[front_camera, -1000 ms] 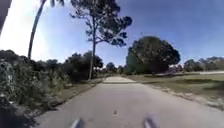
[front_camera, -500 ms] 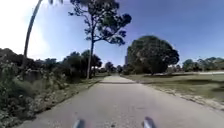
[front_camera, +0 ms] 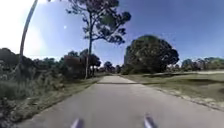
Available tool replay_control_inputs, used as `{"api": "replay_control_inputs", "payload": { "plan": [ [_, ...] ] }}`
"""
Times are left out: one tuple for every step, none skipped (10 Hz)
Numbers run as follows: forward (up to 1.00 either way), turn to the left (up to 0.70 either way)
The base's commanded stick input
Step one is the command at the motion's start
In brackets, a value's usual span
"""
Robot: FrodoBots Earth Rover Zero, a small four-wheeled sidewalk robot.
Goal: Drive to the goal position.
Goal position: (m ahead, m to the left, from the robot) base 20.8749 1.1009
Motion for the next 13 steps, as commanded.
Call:
{"api": "replay_control_inputs", "payload": {
  "plan": [
    [0.70, 0.00],
    [0.70, 0.00],
    [0.70, 0.00],
    [0.70, 0.00],
    [0.70, 0.00],
    [0.70, 0.00],
    [0.70, 0.00],
    [0.70, 0.00],
    [0.70, 0.09],
    [0.70, 0.35],
    [0.70, 0.35],
    [0.70, 0.35],
    [0.70, 0.28]
  ]
}}
